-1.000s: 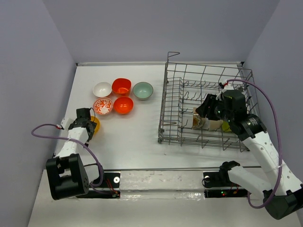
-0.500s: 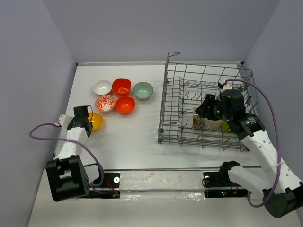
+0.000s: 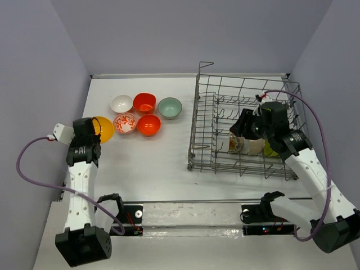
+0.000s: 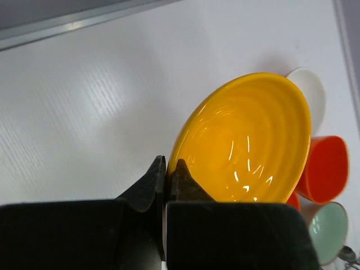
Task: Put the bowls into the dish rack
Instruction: Pick up the bowl from the corner of the board, then pass from the left arm to the right
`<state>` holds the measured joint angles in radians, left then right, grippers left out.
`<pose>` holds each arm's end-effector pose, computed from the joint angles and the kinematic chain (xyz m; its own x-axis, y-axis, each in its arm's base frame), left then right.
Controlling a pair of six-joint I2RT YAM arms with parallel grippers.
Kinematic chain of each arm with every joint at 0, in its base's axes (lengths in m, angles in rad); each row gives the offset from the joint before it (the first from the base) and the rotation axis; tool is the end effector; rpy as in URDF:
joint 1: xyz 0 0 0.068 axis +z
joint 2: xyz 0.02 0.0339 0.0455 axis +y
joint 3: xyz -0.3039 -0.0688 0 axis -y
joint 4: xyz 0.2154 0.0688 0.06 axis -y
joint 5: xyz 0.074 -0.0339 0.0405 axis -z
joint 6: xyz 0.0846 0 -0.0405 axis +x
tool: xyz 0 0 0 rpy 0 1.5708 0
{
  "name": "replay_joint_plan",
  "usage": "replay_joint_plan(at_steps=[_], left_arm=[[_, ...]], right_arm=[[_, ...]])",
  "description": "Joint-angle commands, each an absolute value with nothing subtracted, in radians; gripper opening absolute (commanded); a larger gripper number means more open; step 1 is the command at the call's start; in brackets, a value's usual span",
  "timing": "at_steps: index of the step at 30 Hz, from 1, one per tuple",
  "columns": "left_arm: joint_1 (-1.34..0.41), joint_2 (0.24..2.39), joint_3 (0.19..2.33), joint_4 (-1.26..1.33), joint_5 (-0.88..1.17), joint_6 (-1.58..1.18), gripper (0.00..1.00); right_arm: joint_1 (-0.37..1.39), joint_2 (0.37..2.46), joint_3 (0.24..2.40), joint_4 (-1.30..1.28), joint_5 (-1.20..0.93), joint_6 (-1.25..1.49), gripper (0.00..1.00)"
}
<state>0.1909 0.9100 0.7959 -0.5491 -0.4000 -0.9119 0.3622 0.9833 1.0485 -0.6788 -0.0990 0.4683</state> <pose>0.1646 0.0654 0.2950 0.0063 -0.7405 -0.6720 -0.7694 0.4257 -0.4763 0.1765 0.0758 0.3493 -0.6737 0.2250 -0.7039 -0.1390 0.8969 0.4198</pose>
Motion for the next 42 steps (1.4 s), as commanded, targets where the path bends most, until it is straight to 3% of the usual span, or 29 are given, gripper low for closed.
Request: replay_joint_plan(at_steps=[1,6,13,19,30,42], left_arm=[[0.192,0.807,0.937,-0.546,-0.394,-0.780,0.00],[0.140,0.890,1.170,-0.519,-0.244,-0.667,0.00],[-0.479,1.145,1.584,-0.580,-0.463,-0.641,0.00],[-0.747,1.445,1.859,-0.643,-0.522,-0.592,0.00],[-0.920,1.768,2.138,-0.670,-0.480,-0.583,0.00],[-0.991,1.835,2.168,-0.621,-0.426,-0.584,0.00]], right_arm=[[0.371,0.994,1.153,-0.663,-0.120,0.462,0.53],[0.371,1.012,1.230,-0.686,-0.031,0.462,0.54],[0.371,1.054,1.423,-0.796,0.147,0.457,0.54],[0.371,1.083,1.525,-0.848,0.202,0.463,0.54],[0.371,1.101,1.559,-0.842,0.210,0.460,0.54],[0.371,1.158,1.500,-0.779,0.250,0.431,0.55]])
